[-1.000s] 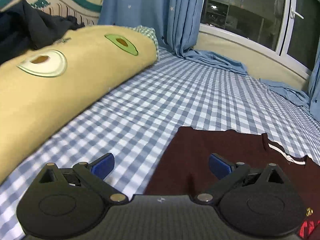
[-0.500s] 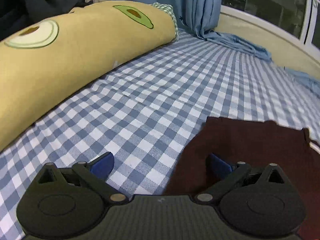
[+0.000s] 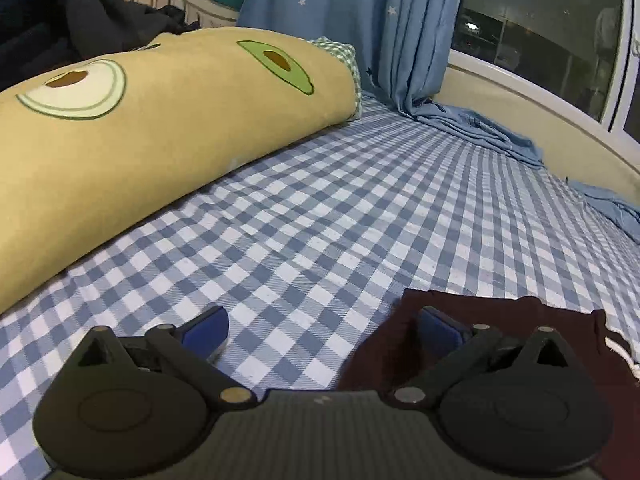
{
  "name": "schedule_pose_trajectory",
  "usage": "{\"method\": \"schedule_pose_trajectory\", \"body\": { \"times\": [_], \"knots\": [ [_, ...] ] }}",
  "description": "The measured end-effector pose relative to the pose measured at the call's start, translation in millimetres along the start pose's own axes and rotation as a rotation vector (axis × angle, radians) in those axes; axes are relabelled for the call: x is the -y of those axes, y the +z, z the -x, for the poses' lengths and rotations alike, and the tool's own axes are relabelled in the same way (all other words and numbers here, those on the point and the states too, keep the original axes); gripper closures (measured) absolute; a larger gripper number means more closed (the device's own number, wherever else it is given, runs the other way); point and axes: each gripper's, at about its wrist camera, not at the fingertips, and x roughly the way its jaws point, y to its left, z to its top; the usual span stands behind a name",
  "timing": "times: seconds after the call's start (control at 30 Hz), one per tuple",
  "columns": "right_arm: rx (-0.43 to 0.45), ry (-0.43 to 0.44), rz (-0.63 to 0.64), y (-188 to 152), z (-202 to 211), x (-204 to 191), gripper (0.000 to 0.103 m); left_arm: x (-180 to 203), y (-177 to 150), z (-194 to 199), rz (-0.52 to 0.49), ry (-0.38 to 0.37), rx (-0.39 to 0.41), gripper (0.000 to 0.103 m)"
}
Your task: Fold small clothes
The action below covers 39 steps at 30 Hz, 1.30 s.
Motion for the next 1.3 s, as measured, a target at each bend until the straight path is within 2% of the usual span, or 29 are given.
{"method": "schedule_pose_trajectory", "body": {
  "times": [0.1,0.2,0.3,0.43,0.53,0.77,1.0,1.13,1.3],
  "knots": [
    [-0.003,0.007,-0.01,0,0,2,0.0,4,-2,-12,-0.017,0.028,-0.037,0.001],
    [-0.004,0.009,-0.014,0,0,2,0.0,0,-1,-20,0.02,0.041,-0.075,0.001],
    [-0.003,0.008,-0.014,0,0,2,0.0,0,-2,-19,0.014,0.054,-0.067,0.001],
    [-0.002,0.007,-0.022,1,1,4,0.0,-1,-6,-1,0.018,0.065,-0.019,0.001],
    [-0.011,0.013,-0.031,1,-1,5,0.0,-5,-10,27,0.015,0.033,0.007,0.001],
    [-0.015,0.012,-0.056,-2,16,10,0.0,-23,-27,118,-0.074,-0.049,0.062,0.001],
    [-0.033,-0.023,0.048,-39,71,9,0.0,-57,-65,215,-0.108,-0.136,0.087,0.001],
    [-0.003,-0.035,0.047,-65,112,17,0.0,-75,-92,262,-0.141,-0.151,0.087,0.001],
    [0.025,-0.059,0.082,-95,157,27,0.0,-79,-131,309,-0.212,-0.165,0.106,0.001]
  ]
}}
